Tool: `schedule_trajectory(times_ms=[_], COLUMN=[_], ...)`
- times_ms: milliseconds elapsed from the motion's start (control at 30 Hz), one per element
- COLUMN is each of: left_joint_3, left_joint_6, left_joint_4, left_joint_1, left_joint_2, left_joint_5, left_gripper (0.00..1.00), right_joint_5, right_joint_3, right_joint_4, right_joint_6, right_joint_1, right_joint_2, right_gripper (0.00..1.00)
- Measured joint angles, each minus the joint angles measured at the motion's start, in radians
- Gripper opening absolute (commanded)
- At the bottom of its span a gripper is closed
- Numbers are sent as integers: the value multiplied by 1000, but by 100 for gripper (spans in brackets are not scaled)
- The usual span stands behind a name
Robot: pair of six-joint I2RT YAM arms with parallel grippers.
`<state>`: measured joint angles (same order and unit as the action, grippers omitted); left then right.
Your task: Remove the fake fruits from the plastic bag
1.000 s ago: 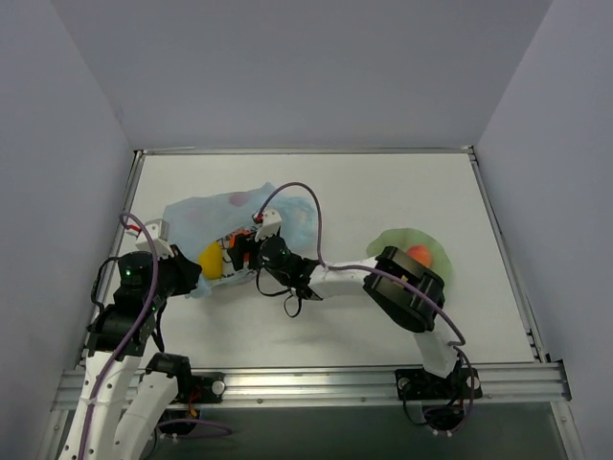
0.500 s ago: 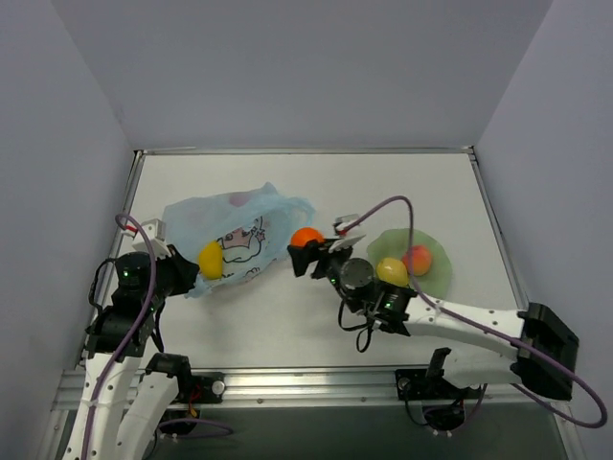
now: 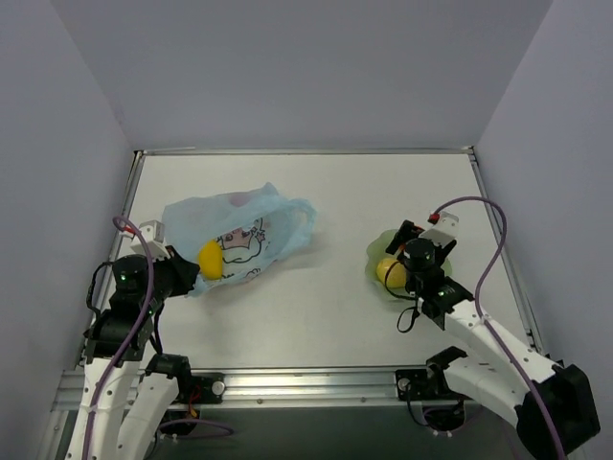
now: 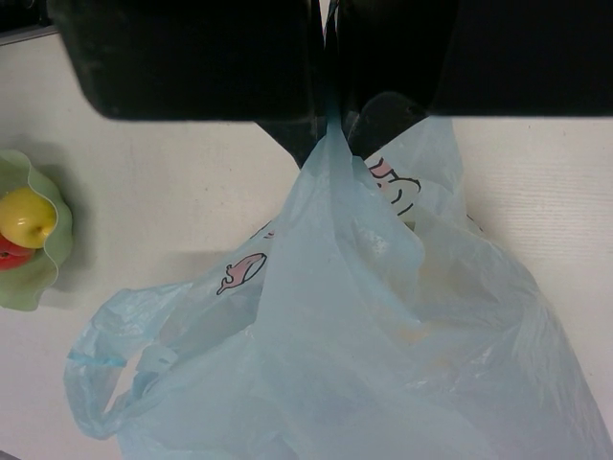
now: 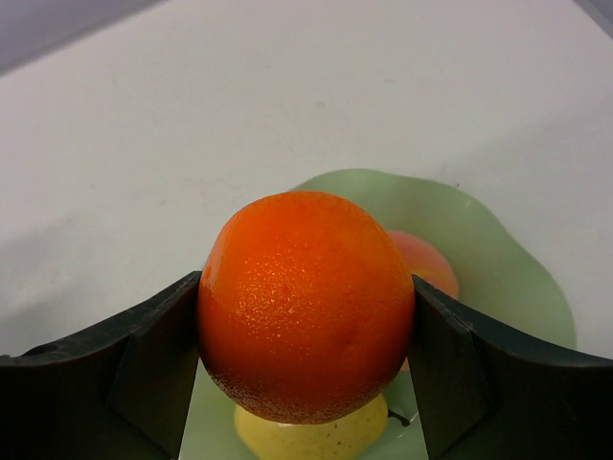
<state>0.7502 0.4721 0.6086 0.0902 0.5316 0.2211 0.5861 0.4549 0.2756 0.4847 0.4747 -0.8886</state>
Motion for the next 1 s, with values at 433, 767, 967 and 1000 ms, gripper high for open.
schedule_trajectory(times_ms=[433, 767, 967, 1000], left_joint_3=[0, 0, 0, 0], left_joint_6=[0, 0, 0, 0], left_joint_4=[-1, -1, -1, -1], left_joint_1=[0, 0, 0, -1], left_joint_2=[-5, -5, -5, -5], left_joint_5=[8, 11, 11, 11], left_gripper=[2, 2, 2, 2], right_joint_5=[-134, -95, -95, -98], right_joint_3=[79, 46, 54, 54], right_joint_4=[109, 90, 29, 19], right_joint_6=[-11, -14, -26, -30], right_joint_1=[-70, -75, -76, -76], right_joint_2=[-315, -132, -94, -85], right_gripper=[58, 98, 81, 76])
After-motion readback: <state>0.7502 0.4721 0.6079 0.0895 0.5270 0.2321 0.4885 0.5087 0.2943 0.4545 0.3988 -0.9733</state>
